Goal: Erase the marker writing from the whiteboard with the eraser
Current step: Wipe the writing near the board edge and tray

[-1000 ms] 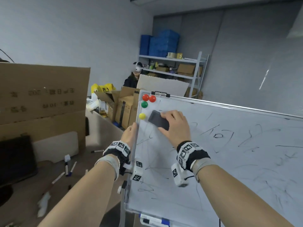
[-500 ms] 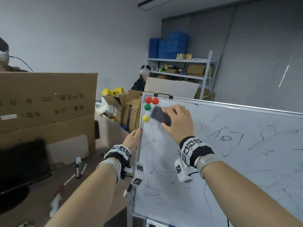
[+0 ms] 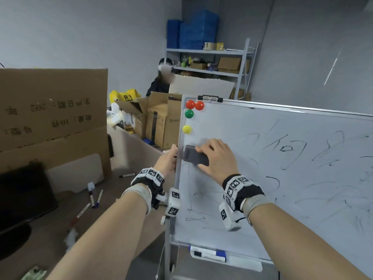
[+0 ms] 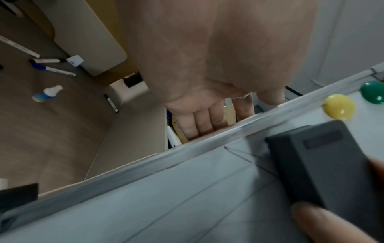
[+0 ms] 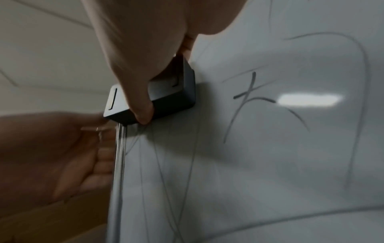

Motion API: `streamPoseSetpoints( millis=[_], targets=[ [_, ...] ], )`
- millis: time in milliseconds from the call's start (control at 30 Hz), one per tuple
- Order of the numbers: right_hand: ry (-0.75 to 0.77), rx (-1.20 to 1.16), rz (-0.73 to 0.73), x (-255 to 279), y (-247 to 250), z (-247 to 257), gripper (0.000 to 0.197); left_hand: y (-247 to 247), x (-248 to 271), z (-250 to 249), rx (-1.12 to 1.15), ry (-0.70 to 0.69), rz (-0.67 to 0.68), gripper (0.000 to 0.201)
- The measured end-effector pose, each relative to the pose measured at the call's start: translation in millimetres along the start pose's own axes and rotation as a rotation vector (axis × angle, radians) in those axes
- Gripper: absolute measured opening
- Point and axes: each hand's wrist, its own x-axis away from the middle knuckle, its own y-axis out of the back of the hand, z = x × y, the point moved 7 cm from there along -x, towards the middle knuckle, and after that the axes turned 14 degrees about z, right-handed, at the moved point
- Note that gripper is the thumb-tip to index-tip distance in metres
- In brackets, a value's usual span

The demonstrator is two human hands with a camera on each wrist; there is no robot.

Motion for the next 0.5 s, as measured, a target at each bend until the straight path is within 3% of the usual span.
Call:
streamPoseSetpoints(
  millis=[67,167,300,433,500],
  targets=[
    [-0.103,-0.034,-0.083,-7,20,-10,0.055,-3,4,3,0.124,0.003,0.038,0.045],
    [-0.208,-0.056,-0.202,-16,46,-20,0.053,-2,4,11,0.17,-0.008,0.041,0.059],
    [-0.07,-0.031,-0.068,-4,1,10,0.056,1,0,34,0.203,0.025,0.041,0.071],
    [0.025,0.018,0.108,36,-72,36,0.059,6,-4,70,0.213,0.107,0.006,0.066],
    [0.027,0.027,0.114,40,-77,36,0.058,7,-1,88,0.235,0.152,0.022,0.07]
  ],
)
